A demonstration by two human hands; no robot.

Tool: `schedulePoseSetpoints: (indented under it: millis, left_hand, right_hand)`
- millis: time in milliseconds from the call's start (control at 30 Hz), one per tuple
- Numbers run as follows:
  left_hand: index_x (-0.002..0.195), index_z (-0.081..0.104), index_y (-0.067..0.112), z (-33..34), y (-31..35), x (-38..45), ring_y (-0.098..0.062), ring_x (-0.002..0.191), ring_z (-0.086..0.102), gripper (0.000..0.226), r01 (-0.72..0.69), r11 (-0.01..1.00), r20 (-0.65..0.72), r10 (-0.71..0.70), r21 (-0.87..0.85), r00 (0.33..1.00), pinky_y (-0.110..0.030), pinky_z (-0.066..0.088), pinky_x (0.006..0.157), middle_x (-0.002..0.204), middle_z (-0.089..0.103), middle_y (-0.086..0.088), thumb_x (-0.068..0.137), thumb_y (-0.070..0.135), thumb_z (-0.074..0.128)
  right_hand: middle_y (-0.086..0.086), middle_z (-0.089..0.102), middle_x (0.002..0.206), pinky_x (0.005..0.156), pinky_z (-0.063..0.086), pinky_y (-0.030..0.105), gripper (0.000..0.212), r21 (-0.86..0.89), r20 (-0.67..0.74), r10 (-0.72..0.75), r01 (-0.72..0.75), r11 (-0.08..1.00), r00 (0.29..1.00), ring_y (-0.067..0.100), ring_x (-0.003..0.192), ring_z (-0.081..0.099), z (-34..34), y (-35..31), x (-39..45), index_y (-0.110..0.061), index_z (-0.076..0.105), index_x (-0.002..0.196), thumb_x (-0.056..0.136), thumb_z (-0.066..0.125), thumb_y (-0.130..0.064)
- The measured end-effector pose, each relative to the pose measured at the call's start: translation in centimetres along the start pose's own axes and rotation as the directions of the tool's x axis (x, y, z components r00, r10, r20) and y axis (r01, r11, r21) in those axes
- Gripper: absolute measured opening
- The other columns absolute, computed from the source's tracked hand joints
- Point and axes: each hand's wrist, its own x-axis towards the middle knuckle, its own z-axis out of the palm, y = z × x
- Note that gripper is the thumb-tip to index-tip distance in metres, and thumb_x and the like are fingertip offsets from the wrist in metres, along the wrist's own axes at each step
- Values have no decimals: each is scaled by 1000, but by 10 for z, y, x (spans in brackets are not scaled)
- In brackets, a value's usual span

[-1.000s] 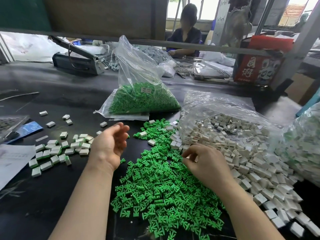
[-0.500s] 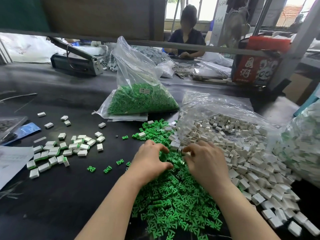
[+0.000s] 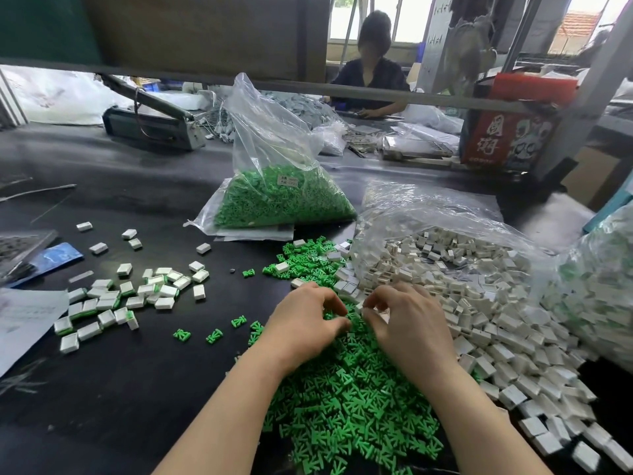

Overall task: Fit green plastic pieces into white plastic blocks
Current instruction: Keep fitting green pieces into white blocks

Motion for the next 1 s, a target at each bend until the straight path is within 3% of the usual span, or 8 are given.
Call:
schedulePoseSetpoints:
  millis: [167, 300, 400, 467, 567, 667, 833, 1000]
  left_hand:
    - [92, 71, 24, -1, 5, 2, 0, 63, 60, 16, 22, 906, -19, -33, -422, 999, -24, 51, 65, 80, 74, 7, 92, 39, 65]
    - [98, 75, 14, -5, 8, -1, -5, 65, 63, 25, 94, 712, 122, -13, -696, 993, -17, 47, 56, 87, 77, -3, 92, 35, 63]
    - [96, 75, 14, -9, 8, -2, -9, 70, 68, 23, 60, 584, 55, -26, -809, 998, -17, 51, 58, 86, 77, -6, 77, 28, 74]
    - [96, 75, 15, -13, 6, -1, -13, 75, 72, 29, 19, 512, -11, -56, -859, 998, -18, 54, 63, 88, 77, -6, 69, 23, 77]
    - [94, 78, 19, -18, 4, 0, -14, 79, 70, 26, -36, 455, -66, -50, -890, 997, -21, 56, 69, 91, 76, -6, 68, 20, 79]
    - [95, 79, 22, -19, 7, -2, -12, 80, 68, 26, -67, 457, -89, -27, -887, 996, -21, 55, 71, 91, 76, -4, 69, 21, 78]
    - [89, 80, 25, -17, 11, -4, -10, 81, 67, 23, -84, 478, -111, -29, -874, 993, -19, 54, 70, 90, 76, -1, 67, 20, 77]
    - [84, 80, 23, -17, 10, -3, -9, 81, 69, 19, -97, 470, -127, -34, -877, 991, -18, 54, 69, 92, 77, 0, 66, 16, 78]
  right_hand:
    - [-19, 70, 92, 86, 49, 32, 12, 393, -137, -21, 73, 917, 990, 1, 89, 61, -9, -9, 0, -28, 74, 96, 84, 74, -29]
    - [-17, 71, 89, 80, 52, 25, 19, 477, -241, -56, 168, 863, 969, -1, 87, 63, -10, -12, -1, -25, 75, 95, 79, 80, -16]
    - [-17, 70, 89, 77, 47, 9, 26, 575, -222, -34, 159, 802, 974, -5, 86, 64, -11, -10, 0, -25, 69, 102, 79, 79, -16]
    - [-18, 68, 85, 78, 50, 14, 19, 529, -148, -34, 109, 841, 988, -5, 82, 63, -11, -6, 2, -30, 65, 94, 82, 76, -21]
    - [-20, 66, 88, 84, 54, 27, 13, 418, 183, -145, 56, 907, 972, -4, 85, 60, -12, -7, 1, -42, 64, 88, 78, 72, -43]
    - [-23, 58, 101, 94, 42, 30, 43, 182, 384, -209, 148, 972, 899, 1, 101, 49, -5, -16, -3, -46, 63, 112, 73, 70, -63]
    - [-21, 59, 94, 91, 41, 30, 19, 147, 288, -225, 190, 971, 931, 4, 96, 50, -3, -23, -3, -44, 65, 103, 84, 69, -47]
    - [-20, 59, 96, 88, 41, 28, 15, 154, 262, -223, 188, 970, 939, 5, 94, 50, 0, -22, -4, -39, 63, 100, 87, 66, -43]
